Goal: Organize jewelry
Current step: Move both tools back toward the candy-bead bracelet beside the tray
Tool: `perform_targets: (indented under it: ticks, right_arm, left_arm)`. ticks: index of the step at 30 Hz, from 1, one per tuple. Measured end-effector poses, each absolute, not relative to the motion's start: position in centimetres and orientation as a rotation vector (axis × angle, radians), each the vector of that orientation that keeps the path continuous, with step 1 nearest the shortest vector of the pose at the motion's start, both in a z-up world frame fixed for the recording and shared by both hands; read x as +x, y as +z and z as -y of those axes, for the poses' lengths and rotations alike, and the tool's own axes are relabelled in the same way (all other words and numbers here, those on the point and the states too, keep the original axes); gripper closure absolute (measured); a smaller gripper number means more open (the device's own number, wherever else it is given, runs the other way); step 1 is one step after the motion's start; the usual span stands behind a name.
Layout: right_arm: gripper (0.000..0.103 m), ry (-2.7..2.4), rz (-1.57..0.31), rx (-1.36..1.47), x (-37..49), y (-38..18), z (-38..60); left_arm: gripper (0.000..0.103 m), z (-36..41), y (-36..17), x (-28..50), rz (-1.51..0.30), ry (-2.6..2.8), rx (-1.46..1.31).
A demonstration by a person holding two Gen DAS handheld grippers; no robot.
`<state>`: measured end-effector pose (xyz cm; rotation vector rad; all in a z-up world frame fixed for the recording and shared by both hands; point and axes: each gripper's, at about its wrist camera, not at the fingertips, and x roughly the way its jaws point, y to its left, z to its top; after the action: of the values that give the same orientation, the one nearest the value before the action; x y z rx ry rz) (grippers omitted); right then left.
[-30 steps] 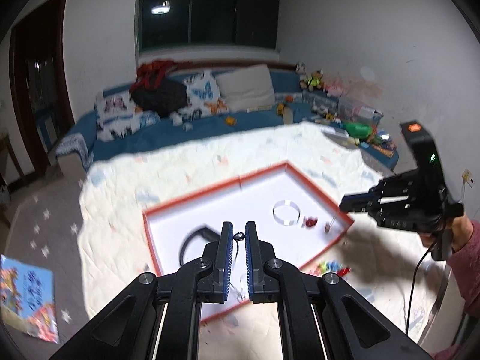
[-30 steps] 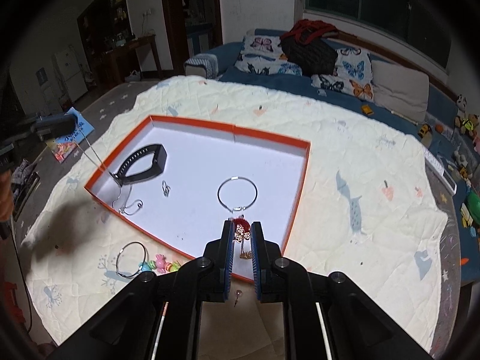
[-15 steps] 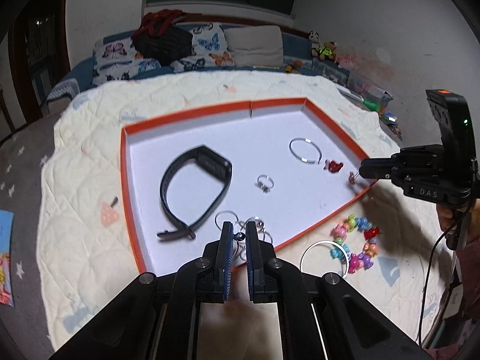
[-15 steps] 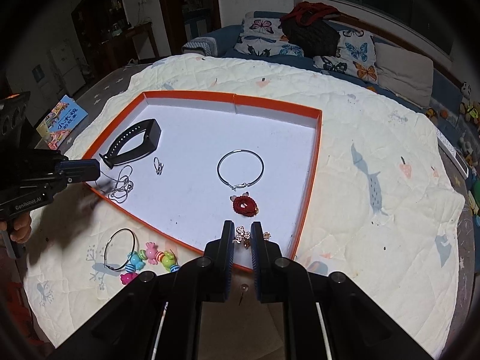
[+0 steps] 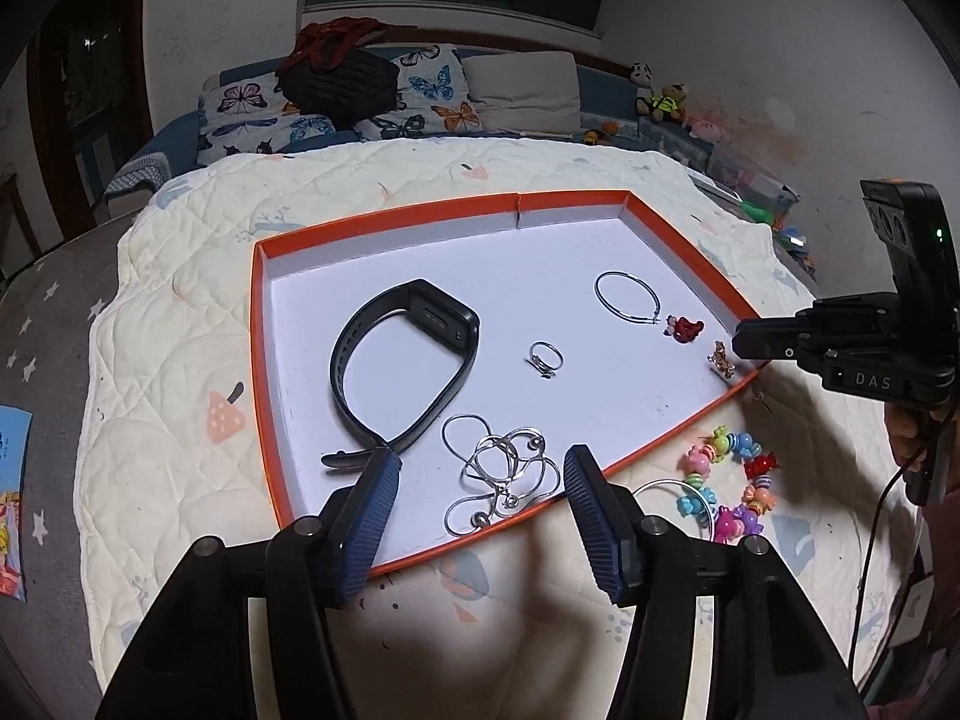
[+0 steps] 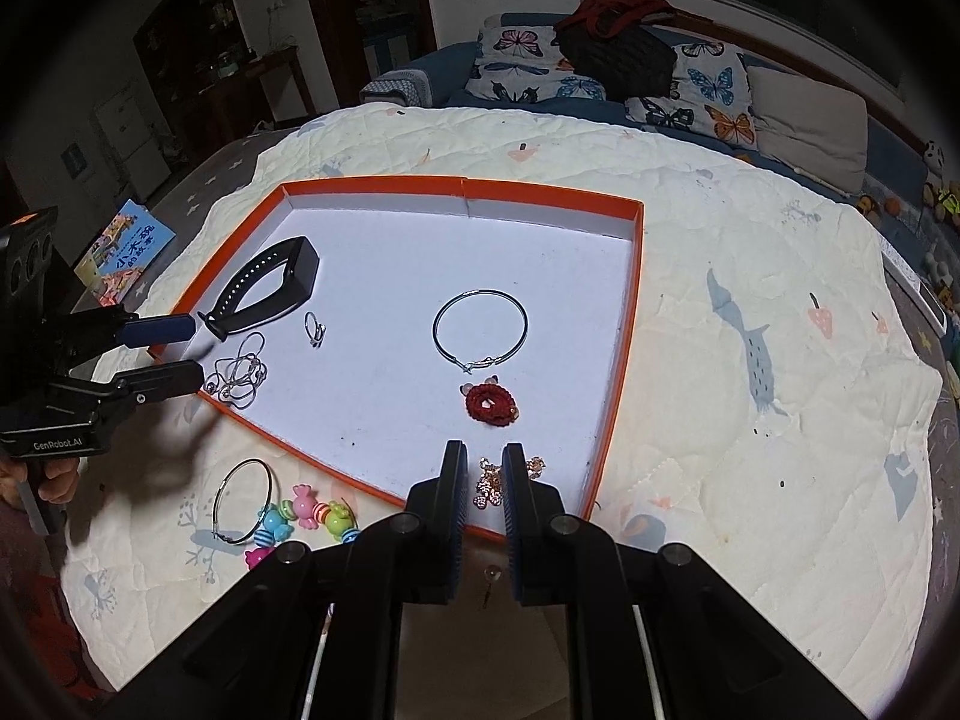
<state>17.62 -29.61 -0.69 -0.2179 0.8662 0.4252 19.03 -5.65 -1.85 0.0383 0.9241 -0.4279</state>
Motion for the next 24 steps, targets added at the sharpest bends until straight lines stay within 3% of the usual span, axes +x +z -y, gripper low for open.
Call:
perform_targets:
  ticks: [2,6,18,24]
  right_arm:
    - [0.086,0.424,-0.861,-0.209,17.5,-0.5,29.8]
    - [0.070,0.418,-0.843,-0.200,17.0,0.1,30.2]
    - [0.069,0.457,-0.821,-0.225,13.9,1.0,29.6]
    - [0.059,0.465,-0.833,-0.228,12.7,0.6,29.6]
  left_arm:
    - [0.042,5.7,-1.7,18.8,-0.920,-0.426,0.041]
    - [0.042,6.0,-1.2,18.0,-0.902,-0.424,0.050]
    - [0.042,9.2,-1.0,13.8,-0.889,-0.519,0.116]
    - [0.039,11.0,-2.5,13.1,-0.943,-0.573,0.121]
